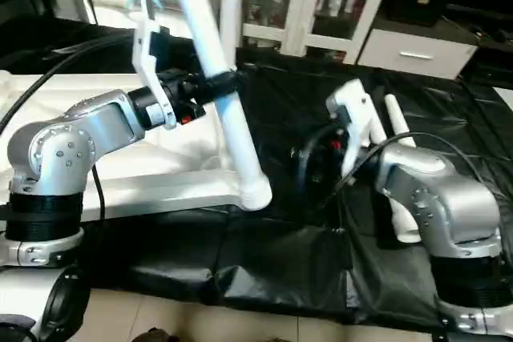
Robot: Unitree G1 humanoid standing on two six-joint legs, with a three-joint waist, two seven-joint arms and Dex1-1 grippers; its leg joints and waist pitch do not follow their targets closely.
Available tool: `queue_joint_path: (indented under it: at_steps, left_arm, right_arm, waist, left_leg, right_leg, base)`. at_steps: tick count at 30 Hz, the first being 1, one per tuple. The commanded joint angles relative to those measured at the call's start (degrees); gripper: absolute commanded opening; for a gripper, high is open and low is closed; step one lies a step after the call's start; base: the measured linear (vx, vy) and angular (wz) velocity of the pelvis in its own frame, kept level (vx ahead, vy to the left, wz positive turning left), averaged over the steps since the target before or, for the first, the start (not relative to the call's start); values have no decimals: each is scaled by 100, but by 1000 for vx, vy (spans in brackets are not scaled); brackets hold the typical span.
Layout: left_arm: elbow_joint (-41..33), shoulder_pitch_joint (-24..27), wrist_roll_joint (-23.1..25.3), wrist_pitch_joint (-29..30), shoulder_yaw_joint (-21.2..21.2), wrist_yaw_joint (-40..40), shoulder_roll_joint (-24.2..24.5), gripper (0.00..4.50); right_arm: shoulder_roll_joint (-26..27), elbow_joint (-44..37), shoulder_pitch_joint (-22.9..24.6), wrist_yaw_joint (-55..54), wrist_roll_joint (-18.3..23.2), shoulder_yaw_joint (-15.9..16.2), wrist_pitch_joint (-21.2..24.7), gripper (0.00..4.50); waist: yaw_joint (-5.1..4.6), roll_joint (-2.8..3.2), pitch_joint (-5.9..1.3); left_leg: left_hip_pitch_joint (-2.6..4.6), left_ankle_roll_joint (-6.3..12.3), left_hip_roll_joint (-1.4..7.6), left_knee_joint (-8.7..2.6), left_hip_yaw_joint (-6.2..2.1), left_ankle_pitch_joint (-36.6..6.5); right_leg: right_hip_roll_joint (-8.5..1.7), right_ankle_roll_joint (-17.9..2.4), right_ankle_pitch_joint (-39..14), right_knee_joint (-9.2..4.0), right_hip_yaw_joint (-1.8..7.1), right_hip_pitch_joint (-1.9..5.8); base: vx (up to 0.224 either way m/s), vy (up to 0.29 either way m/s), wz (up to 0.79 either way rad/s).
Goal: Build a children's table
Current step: Pick table leg
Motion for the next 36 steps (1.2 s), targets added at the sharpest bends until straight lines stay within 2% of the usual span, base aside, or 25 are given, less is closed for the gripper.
queue_joint_path:
  at_steps: [1, 4, 5, 6, 8, 11, 17, 25, 26, 29, 31, 33, 36]
  left_arm:
    - [-294, -215, -138, 17, -197, -351, 104, 178]
    - [-381, -215, -142, 18, -323, -514, 157, 178]
    - [-407, -217, -140, 25, -358, -565, 172, 178]
    - [-415, -251, -158, 39, -380, -618, 174, 178]
    - [-443, -313, -194, 6, -488, -781, 229, 178]
    - [-492, -322, -196, -15, -596, -919, 275, 177]
    - [-574, -364, -139, -82, -908, -1274, 361, 177]
    - [-590, -345, -50, -164, -1127, -1428, 444, 177]
    - [-586, -347, -44, -171, -1134, -1435, 448, 177]
    - [-555, -361, -12, -232, -1196, -1486, 476, 177]
    - [-556, -365, -18, -234, -1198, -1489, 473, 177]
    - [-552, -373, -16, -239, -1200, -1500, 467, 177]
    - [-567, -381, -19, -239, -1209, -1526, 455, 177]
  right_arm:
    - [-219, -27, -27, 310, -23, 157, 76, 400]
    - [-311, -49, 8, 481, -61, 332, 53, 400]
    - [-344, -61, 18, 552, -58, 386, 58, 400]
    - [-367, -75, 43, 617, -87, 479, 47, 400]
    - [-363, -42, 59, 670, -119, 643, 49, 400]
    - [-371, -21, 51, 701, -125, 725, 76, 400]
    - [-472, -39, 79, 815, -261, 1019, -8, 400]
    - [-486, -104, 104, 851, -296, 1083, -27, 400]
    - [-492, -102, 108, 855, -310, 1094, -38, 371]
    - [-541, -102, 157, 888, -410, 1190, -118, 358]
    - [-547, -115, 170, 891, -418, 1206, -119, 322]
    - [-547, -129, 193, 892, -436, 1227, -127, 321]
    - [-525, -138, 234, 864, -469, 1261, -162, 281]
  waist:
    - [56, -93, -412]
    - [59, -75, -404]
    - [62, -89, -400]
    - [63, -130, -398]
    - [90, -101, -395]
    - [113, -115, -389]
    - [128, -114, -394]
    - [123, -116, -398]
    - [123, -116, -400]
    - [130, -106, -395]
    - [131, -104, -399]
    - [129, -110, -399]
    - [131, -92, -399]
  left_leg:
    - [107, 133, 250, -376, -105, -646]
    - [127, 60, 267, -382, -104, -739]
    - [131, 21, 268, -385, -103, -805]
    - [131, 21, 268, -384, -97, -808]
    - [144, -46, 270, -388, -104, -887]
    - [149, -124, 277, -398, -109, -938]
    - [136, -151, 267, -397, -106, -881]
    - [135, -135, 269, -390, -105, -862]
    - [138, -134, 268, -387, -104, -866]
    - [139, -156, 272, -393, -105, -890]
    - [140, -164, 269, -392, -106, -889]
    - [134, -161, 268, -393, -107, -900]
    - [139, -152, 268, -389, -109, -912]
  right_leg:
    - [-276, -1091, -1065, -338, 175, 311]
    - [-278, -1102, -1172, -347, 176, 286]
    - [-277, -1102, -1207, -352, 176, 285]
    - [-274, -1087, -1235, -359, 177, 284]
    - [-286, -1054, -1364, -365, 182, 270]
    - [-287, -1039, -1362, -359, 180, 269]
    - [-282, -1029, -1240, -348, 184, 281]
    - [-276, -1054, -1200, -336, 185, 285]
    - [-277, -1058, -1200, -336, 186, 285]
    - [-281, -1051, -1228, -342, 188, 284]
    - [-277, -1062, -1189, -335, 186, 286]
    - [-276, -1071, -1180, -333, 185, 293]
    - [-279, -1081, -1187, -334, 185, 288]
  base:
    - [0, 0, 0]
    - [0, 0, 0]
    - [0, 0, 0]
    - [0, 0, 0]
    - [0, 0, 0]
    - [0, 0, 0]
    - [0, 0, 0]
    - [0, 0, 0]
    - [0, 0, 0]
    - [0, 0, 0]
    - [0, 0, 0]
    - [0, 0, 0]
    - [0, 0, 0]
